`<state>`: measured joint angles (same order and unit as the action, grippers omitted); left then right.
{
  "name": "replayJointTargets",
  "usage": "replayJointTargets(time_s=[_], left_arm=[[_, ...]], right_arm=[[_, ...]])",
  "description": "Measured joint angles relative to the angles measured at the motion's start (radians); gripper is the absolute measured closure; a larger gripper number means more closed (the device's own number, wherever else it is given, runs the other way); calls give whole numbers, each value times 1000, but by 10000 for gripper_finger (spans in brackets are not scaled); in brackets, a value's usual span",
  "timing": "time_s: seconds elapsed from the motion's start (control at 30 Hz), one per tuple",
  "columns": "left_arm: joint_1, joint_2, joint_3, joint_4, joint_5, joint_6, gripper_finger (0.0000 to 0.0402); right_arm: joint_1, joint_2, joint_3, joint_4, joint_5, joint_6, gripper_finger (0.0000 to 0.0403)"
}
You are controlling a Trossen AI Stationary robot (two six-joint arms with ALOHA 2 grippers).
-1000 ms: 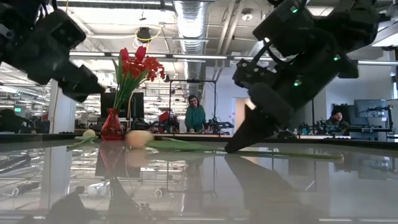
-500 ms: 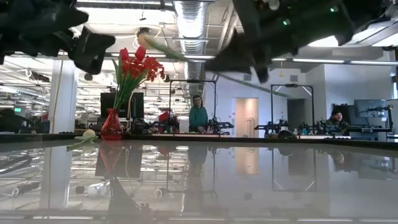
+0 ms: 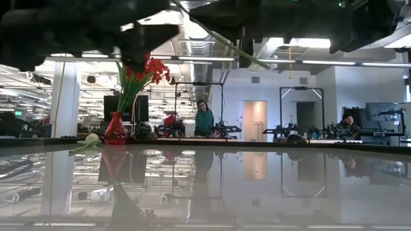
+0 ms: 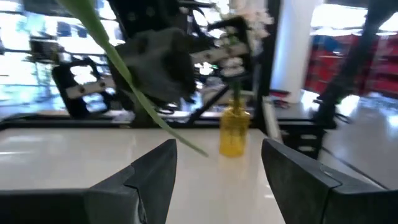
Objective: Sort flowers into vase by color
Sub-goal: Put the right white flower into the transparent yellow vase
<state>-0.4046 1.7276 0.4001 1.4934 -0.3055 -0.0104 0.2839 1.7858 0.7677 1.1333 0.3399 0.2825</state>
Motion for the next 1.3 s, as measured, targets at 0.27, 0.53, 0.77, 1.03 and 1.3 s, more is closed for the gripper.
replayJointTargets(time_s=[0.27,0.53,0.77,1.03,1.3], left_arm=[[3,118,130,16,-158,-7,178],[2,125,176,19,-48,-49,178],[3,125,249,-69,-74,-61,178],[3,125,301,-181,-103,-78,228],[1,125,303,-189,-122,-60,390]], right_arm=[[46,18,3,30,-2,-7,387],[98,18,3,47,-2,-93,387],[102,18,3,67,-2,-133,386],[108,18,3,67,-2,-160,385],[116,17,3,58,-2,-160,370]])
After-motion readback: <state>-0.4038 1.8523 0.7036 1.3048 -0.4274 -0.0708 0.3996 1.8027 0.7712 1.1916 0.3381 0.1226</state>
